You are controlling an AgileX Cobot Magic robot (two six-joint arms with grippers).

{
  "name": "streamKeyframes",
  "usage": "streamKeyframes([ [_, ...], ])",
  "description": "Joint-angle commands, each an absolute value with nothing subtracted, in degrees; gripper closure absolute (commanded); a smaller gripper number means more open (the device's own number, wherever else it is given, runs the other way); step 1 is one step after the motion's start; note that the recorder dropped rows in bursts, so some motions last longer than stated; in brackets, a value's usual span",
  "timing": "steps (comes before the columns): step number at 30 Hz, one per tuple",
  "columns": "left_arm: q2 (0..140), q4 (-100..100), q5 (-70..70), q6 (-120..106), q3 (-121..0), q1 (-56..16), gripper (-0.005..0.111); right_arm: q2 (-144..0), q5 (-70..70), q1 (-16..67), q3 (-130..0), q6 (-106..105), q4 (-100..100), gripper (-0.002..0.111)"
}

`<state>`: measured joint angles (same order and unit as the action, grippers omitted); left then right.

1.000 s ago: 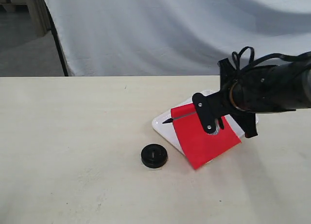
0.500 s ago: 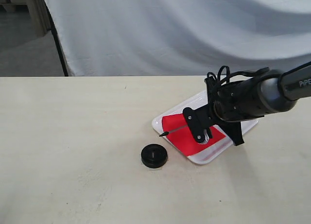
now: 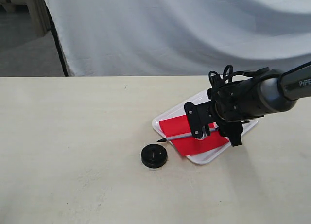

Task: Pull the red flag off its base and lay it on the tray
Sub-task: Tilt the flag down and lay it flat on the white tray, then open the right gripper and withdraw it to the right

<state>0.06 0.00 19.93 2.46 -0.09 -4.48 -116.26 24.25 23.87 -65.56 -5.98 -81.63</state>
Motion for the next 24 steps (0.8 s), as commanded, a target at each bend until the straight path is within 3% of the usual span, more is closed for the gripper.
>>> streamKeyframes([
  [1, 0.0, 0.0, 19.7, 2.4, 0.0, -4.7, 0.107, -115.3, 30.2, 23.5, -66.0, -5.5, -79.1, 0.041],
  [2, 0.0, 0.0, 19.7, 2.4, 0.0, -4.7, 0.107, -114.9, 31.6, 23.5, -66.0, -5.5, -78.6, 0.041],
  [4, 0.0, 0.0, 19.7, 2.4, 0.0, -4.7, 0.107, -113.4, 35.7, 23.5, -66.0, -5.3, -76.0, 0.055],
  [6, 0.0, 0.0, 19.7, 2.4, 0.0, -4.7, 0.107, -111.1, 40.2, 23.5, -66.0, -5.9, -71.6, 0.097],
  [7, 0.0, 0.0, 19.7, 2.4, 0.0, -4.7, 0.107, -108.9, 40.8, 23.4, -66.0, -5.5, -66.9, 0.107],
  [13, 0.0, 0.0, 19.7, 2.4, 0.0, -4.7, 0.107, -94.3, 41.6, 15.0, -66.0, -5.5, -25.4, 0.109],
  [18, 0.0, 0.0, 19.7, 2.4, 0.0, -4.7, 0.107, -85.9, 52.9, -0.5, -65.1, -5.9, 1.4, 0.109],
  [24, 0.0, 0.0, 19.7, 2.4, 0.0, -4.7, 0.107, -70.3, 42.4, -8.5, -52.8, -7.3, 5.1, 0.109],
])
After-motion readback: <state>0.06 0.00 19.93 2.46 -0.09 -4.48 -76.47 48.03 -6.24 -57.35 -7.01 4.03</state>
